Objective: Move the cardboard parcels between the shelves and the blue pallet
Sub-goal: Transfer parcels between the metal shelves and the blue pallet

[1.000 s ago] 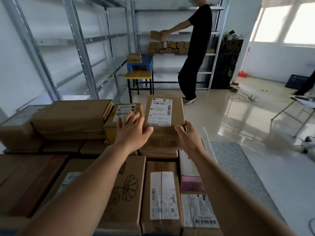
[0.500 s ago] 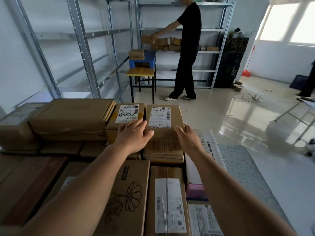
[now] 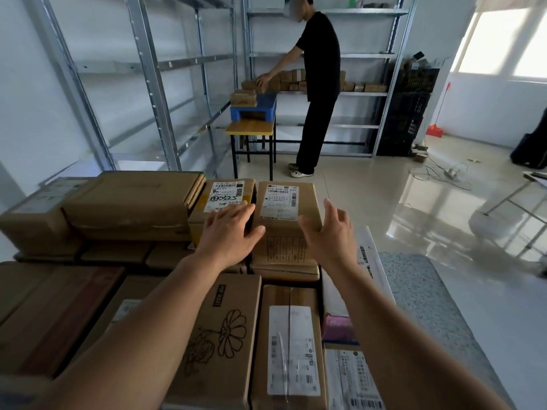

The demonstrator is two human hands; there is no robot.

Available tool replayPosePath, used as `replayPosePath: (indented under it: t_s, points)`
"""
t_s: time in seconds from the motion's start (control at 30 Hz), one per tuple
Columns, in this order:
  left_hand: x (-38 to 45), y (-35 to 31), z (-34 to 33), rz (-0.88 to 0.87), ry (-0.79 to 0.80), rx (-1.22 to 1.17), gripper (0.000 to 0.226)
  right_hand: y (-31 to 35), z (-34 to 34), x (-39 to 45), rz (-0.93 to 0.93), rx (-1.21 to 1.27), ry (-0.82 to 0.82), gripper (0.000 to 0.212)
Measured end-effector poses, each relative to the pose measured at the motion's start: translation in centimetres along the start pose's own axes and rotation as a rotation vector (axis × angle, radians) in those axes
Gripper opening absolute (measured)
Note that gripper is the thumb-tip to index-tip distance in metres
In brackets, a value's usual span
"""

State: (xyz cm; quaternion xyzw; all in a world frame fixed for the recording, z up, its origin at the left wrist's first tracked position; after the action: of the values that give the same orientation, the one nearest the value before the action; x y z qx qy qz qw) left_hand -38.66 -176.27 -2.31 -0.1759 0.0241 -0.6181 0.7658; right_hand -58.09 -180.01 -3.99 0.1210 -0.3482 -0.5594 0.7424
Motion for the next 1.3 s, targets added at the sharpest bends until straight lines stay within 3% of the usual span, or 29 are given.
replayPosePath:
  t_s: [0.17, 0.3, 0.37, 0.47, 0.73, 1.03, 1.3]
  points:
    - [-4.1, 0.4, 1.2, 0.038, -0.113, -0.105, 0.061, 3.1, 0.9, -2.9, 0.275, -0.111, -0.135, 0.048]
    - [-9.7, 2.6, 1.4, 0.221, -0.181, -0.189, 0.058, 5.3, -0.4, -7.4, 0.466, -0.03, -0.178, 0.03]
    - [-12.9, 4.0, 1.2, 0.326, -0.197, -0.218, 0.055, 6.2, -1.8, -9.3, 0.525, 0.009, -0.103, 0.027]
    - [-17.1, 5.8, 1.1, 0.444, -0.185, -0.209, 0.054, 7.4, -4.1, -11.6, 0.583, 0.061, -0.002, 0.027]
    - [-24.6, 10.5, 2.6, 0.618, -0.295, -0.154, 0.056, 12.5, -7.5, -16.6, 0.72, 0.177, 0.075, 0.031]
    - [-35.8, 17.8, 5.1, 0.857, -0.419, -0.093, 0.064, 22.2, -9.9, -25.3, 0.891, 0.274, 0.197, 0.025]
    - [-51.6, 24.7, 8.8, 1.103, -0.416, 0.108, 0.086, 32.6, -12.3, -38.9, 1.126, 0.271, 0.489, 0.063]
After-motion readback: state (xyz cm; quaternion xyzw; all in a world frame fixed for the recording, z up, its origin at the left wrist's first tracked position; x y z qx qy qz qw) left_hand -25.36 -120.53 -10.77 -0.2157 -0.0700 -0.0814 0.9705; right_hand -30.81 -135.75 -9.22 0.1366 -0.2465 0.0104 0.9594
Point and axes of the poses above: each hand's wrist, its own x-axis towards the middle knuckle, its own z-axis out of the back of the hand, y = z × x, the point moved 2 cm from there along x, towards the middle knuckle, and after that the axes turned 13 degrees about z, right-handed, at the moved point
